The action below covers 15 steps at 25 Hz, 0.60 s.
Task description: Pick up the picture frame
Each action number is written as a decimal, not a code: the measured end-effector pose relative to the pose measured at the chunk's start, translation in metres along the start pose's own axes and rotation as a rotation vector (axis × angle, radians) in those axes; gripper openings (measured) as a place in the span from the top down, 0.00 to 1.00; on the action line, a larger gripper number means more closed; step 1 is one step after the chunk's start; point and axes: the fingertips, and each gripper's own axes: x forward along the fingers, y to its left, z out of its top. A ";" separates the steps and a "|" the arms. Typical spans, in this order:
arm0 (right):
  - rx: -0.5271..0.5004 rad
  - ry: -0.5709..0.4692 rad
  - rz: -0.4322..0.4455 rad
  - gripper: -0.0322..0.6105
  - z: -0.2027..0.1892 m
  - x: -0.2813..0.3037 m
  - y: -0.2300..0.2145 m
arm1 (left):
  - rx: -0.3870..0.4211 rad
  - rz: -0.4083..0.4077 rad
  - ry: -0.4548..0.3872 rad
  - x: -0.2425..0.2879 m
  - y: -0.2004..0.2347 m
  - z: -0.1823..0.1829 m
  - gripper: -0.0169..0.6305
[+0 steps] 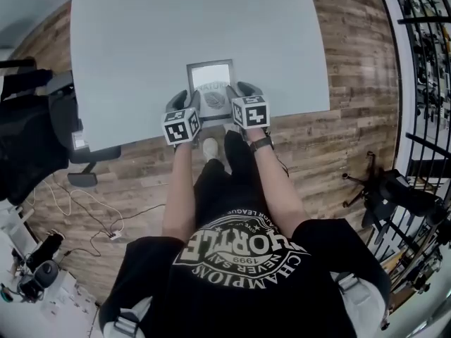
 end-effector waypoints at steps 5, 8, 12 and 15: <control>0.038 0.029 0.010 0.73 -0.009 0.007 -0.003 | -0.014 -0.003 0.045 0.009 0.000 -0.013 0.75; 0.061 0.043 0.014 0.73 -0.013 0.011 -0.007 | -0.014 0.001 0.069 0.014 0.000 -0.019 0.75; 0.089 0.043 0.007 0.76 -0.015 0.012 -0.011 | -0.021 0.009 0.070 0.016 0.002 -0.020 0.75; 0.097 0.036 0.013 0.78 -0.014 0.013 -0.012 | -0.045 0.013 0.067 0.016 0.004 -0.019 0.77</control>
